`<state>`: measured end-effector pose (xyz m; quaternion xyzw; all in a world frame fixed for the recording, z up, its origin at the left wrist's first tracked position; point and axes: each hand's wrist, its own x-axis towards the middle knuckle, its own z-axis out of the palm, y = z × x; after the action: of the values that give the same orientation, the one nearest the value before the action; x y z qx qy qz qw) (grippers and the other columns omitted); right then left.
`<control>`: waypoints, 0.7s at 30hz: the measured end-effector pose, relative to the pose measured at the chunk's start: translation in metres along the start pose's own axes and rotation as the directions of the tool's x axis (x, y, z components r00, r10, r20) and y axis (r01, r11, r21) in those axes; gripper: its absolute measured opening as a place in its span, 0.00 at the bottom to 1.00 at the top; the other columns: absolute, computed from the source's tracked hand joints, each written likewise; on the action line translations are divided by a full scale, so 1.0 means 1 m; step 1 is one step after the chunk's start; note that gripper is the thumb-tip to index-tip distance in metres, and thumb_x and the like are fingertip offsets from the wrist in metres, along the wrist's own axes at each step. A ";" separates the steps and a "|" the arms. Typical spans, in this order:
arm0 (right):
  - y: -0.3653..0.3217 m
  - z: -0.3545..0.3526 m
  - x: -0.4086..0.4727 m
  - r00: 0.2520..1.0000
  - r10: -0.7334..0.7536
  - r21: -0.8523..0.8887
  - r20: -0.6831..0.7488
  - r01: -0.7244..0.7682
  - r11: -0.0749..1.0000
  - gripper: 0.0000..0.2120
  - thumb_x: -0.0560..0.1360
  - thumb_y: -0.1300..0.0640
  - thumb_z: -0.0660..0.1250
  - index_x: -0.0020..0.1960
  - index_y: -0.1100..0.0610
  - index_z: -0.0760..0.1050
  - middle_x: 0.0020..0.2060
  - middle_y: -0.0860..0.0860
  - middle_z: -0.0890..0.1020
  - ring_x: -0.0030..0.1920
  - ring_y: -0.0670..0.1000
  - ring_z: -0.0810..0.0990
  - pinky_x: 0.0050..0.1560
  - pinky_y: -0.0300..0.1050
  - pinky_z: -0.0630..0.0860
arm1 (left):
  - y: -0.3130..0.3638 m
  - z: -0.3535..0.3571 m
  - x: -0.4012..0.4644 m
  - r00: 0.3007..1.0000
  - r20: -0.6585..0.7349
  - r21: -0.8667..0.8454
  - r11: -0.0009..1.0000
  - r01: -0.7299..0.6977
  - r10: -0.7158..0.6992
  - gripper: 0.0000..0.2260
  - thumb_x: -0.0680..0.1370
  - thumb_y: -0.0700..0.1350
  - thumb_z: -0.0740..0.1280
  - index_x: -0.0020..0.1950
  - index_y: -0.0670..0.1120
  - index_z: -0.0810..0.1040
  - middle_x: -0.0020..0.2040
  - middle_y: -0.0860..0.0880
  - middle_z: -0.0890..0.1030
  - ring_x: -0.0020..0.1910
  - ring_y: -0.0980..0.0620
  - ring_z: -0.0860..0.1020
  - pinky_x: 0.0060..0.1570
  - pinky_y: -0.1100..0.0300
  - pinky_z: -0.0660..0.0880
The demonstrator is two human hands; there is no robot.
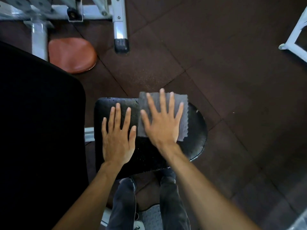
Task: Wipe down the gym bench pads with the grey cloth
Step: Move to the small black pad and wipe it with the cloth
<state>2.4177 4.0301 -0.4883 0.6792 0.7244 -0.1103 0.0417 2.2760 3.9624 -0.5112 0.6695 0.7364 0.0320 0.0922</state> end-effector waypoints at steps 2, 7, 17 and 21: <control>0.004 0.007 -0.045 0.991 -0.131 -0.015 0.024 0.132 0.991 0.29 0.82 0.37 0.48 0.80 0.42 0.49 0.81 0.53 0.49 0.80 0.59 0.43 0.76 0.66 0.45 | -0.001 0.000 -0.002 1.000 -0.016 -0.024 1.000 -0.012 0.011 0.25 0.84 0.52 0.49 0.81 0.49 0.55 0.82 0.44 0.52 0.81 0.47 0.51 0.78 0.43 0.53; 0.086 0.008 -0.110 0.985 -0.169 -0.108 0.040 0.173 0.979 0.29 0.80 0.34 0.50 0.79 0.40 0.53 0.80 0.52 0.52 0.80 0.59 0.49 0.74 0.69 0.50 | -0.002 -0.003 -0.002 1.000 -0.013 -0.054 0.999 -0.009 0.008 0.24 0.85 0.52 0.47 0.81 0.49 0.56 0.82 0.44 0.51 0.81 0.47 0.50 0.78 0.43 0.53; 0.018 0.006 -0.042 1.000 0.007 -0.012 -0.019 -0.007 1.000 0.30 0.81 0.35 0.48 0.80 0.42 0.48 0.81 0.53 0.48 0.79 0.60 0.42 0.74 0.70 0.44 | 0.000 -0.002 -0.002 0.999 0.041 -0.007 1.000 0.002 -0.002 0.26 0.84 0.56 0.48 0.82 0.50 0.51 0.82 0.44 0.48 0.82 0.47 0.47 0.78 0.43 0.50; 0.068 0.011 -0.113 0.977 -0.208 -0.092 0.033 0.211 0.973 0.30 0.80 0.34 0.52 0.79 0.41 0.54 0.80 0.53 0.54 0.79 0.60 0.49 0.72 0.72 0.53 | 0.000 -0.003 -0.002 0.999 0.049 -0.026 1.000 -0.006 0.007 0.26 0.84 0.56 0.47 0.82 0.50 0.50 0.82 0.44 0.47 0.82 0.47 0.46 0.78 0.42 0.51</control>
<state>2.4931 3.9214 -0.4820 0.5949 0.7959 -0.0873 0.0702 2.2754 3.9604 -0.5084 0.6713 0.7312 0.0252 0.1188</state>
